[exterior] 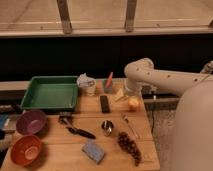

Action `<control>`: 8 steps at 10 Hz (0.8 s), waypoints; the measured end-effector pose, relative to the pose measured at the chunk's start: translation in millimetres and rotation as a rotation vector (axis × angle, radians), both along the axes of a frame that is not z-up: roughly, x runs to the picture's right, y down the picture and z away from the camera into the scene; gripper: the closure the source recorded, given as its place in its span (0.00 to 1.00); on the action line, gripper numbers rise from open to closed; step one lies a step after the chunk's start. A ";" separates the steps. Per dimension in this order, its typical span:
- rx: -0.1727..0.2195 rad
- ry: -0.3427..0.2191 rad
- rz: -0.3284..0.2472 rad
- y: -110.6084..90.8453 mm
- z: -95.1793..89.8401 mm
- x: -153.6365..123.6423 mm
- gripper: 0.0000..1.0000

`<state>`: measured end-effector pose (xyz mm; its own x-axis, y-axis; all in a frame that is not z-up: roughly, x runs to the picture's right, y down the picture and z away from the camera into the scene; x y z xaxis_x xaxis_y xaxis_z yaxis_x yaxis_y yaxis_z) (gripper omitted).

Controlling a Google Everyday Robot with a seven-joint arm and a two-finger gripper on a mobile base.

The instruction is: Place eraser in table surface

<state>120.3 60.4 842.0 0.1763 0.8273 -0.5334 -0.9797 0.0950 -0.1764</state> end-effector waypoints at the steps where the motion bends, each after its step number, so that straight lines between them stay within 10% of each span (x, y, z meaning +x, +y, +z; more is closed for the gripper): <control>1: -0.006 -0.031 -0.017 -1.9 8.9 -16.3 0.20; 8: -0.057 -0.180 -0.095 -9.7 48.3 -88.5 0.20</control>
<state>31.7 50.7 890.3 0.3490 0.7715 -0.5320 -0.9189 0.1704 -0.3558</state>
